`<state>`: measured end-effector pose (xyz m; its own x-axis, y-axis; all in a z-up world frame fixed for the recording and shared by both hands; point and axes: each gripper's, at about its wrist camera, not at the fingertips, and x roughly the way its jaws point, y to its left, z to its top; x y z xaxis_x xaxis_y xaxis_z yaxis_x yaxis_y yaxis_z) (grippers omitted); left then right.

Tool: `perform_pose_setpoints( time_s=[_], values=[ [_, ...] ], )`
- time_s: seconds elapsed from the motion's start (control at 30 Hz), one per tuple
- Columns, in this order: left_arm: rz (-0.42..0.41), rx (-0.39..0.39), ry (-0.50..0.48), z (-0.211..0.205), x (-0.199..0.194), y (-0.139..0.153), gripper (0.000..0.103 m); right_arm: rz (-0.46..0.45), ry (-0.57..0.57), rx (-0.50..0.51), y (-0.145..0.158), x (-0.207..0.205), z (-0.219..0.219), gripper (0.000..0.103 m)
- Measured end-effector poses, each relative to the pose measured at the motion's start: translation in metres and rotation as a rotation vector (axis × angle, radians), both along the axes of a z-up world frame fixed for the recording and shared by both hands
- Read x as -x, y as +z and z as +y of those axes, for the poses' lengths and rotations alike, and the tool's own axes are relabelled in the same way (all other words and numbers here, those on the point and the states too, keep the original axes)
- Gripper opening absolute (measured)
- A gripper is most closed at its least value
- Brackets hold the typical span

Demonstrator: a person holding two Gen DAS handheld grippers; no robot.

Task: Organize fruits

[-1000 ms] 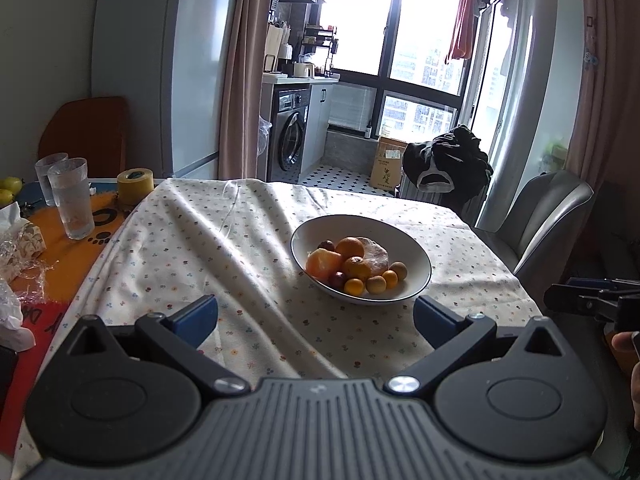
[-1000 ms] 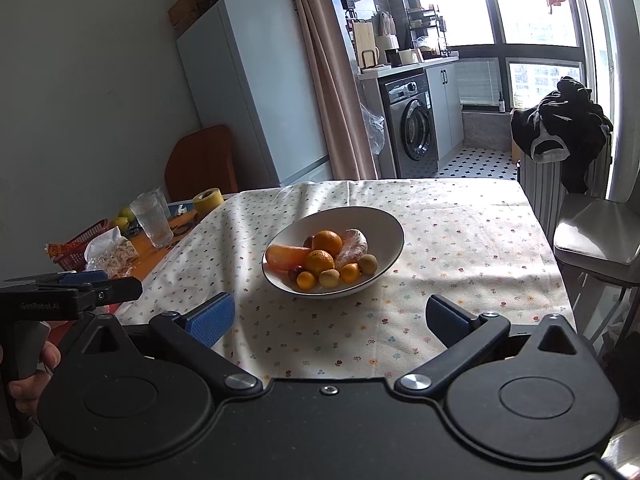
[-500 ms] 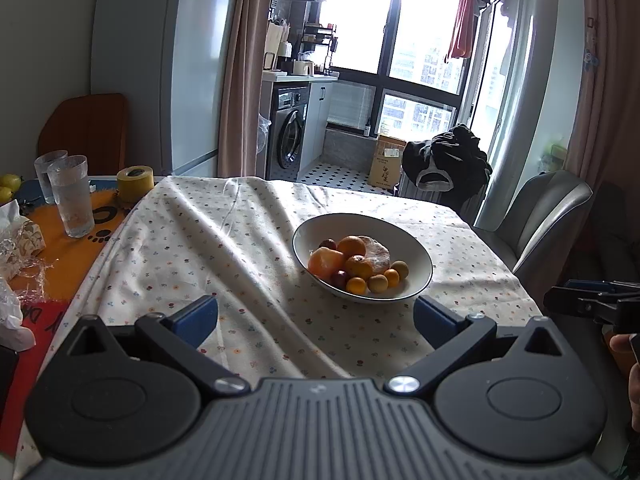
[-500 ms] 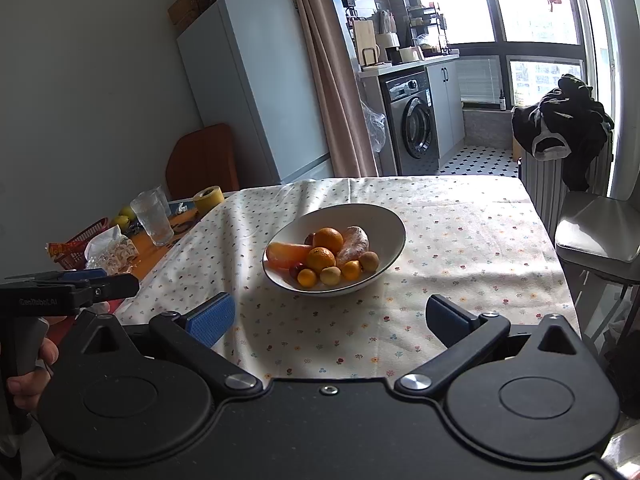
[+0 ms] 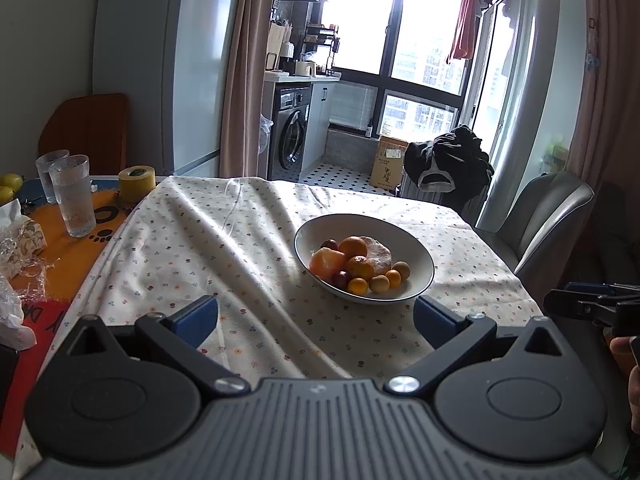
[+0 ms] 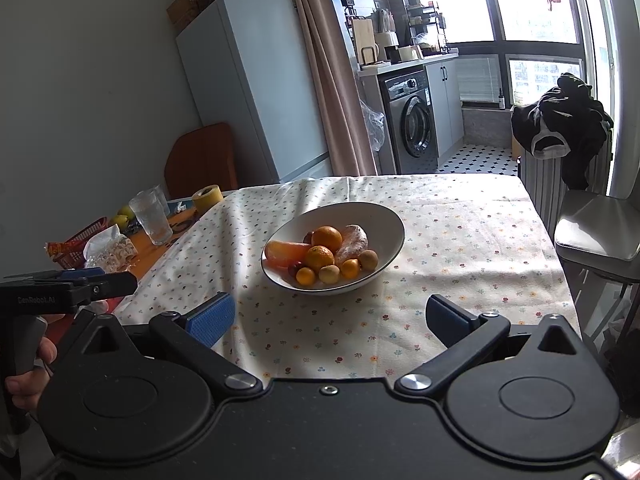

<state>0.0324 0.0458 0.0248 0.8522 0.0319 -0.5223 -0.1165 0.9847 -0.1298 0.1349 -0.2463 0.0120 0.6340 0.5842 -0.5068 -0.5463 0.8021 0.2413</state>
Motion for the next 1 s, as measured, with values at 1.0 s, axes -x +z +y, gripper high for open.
perform_pose_setpoints(
  time_s=[1.0],
  values=[
    [0.01,-0.003,-0.01,-0.0042,-0.0015,-0.0036,0.103,0.004,0.001,0.005,-0.004,-0.0002,0.001,0.103]
  ],
)
